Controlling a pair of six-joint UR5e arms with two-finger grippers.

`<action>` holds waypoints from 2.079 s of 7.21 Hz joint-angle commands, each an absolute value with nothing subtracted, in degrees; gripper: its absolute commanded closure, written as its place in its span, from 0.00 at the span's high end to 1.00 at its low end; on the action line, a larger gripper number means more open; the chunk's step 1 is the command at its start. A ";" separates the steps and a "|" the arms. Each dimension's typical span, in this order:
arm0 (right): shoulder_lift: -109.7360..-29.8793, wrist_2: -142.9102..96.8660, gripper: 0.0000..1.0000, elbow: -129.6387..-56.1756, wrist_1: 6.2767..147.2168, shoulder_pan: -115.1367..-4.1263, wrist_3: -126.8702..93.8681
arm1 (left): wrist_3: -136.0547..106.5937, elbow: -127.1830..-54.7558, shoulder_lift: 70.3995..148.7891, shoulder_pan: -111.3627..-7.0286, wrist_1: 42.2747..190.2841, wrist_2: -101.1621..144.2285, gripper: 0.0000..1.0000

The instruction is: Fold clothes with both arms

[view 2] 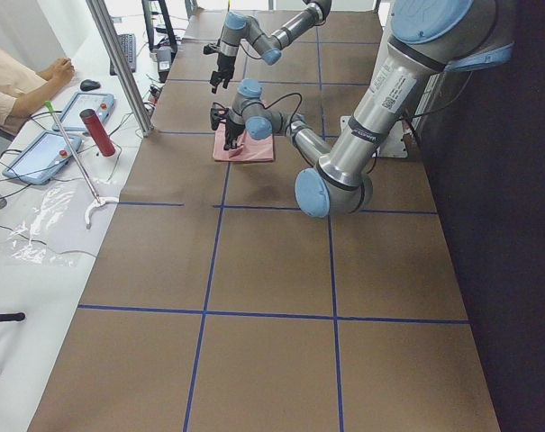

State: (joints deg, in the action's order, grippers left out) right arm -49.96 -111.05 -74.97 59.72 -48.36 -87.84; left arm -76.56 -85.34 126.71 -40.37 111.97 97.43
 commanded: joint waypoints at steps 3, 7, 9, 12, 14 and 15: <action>-59.64 -127.47 1.00 -76.02 60.03 -65.34 -66.60 | -55.61 -95.78 114.38 -56.20 112.06 107.54 0.00; -74.58 -135.62 1.00 -76.82 63.51 -78.46 -29.66 | -15.92 -89.16 107.24 -82.73 111.53 129.50 0.03; -76.55 -135.62 1.00 -79.08 80.50 -85.66 -2.93 | -7.32 -87.36 107.23 -87.78 103.59 131.48 0.63; -89.42 -134.56 1.00 -96.80 92.90 -88.60 5.19 | -1.50 -93.38 100.68 -89.22 85.91 135.96 1.00; -90.43 -134.47 1.00 -97.21 94.83 -87.89 5.27 | -1.23 -95.44 96.08 -88.95 91.10 135.45 1.00; -90.44 -134.47 1.00 -97.21 94.83 -87.89 5.45 | -1.32 -95.80 95.98 -88.95 93.23 139.01 1.00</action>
State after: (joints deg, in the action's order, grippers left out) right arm -89.87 -134.52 -96.80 94.41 -88.02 5.21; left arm -1.33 -94.83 97.25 -89.04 90.32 136.46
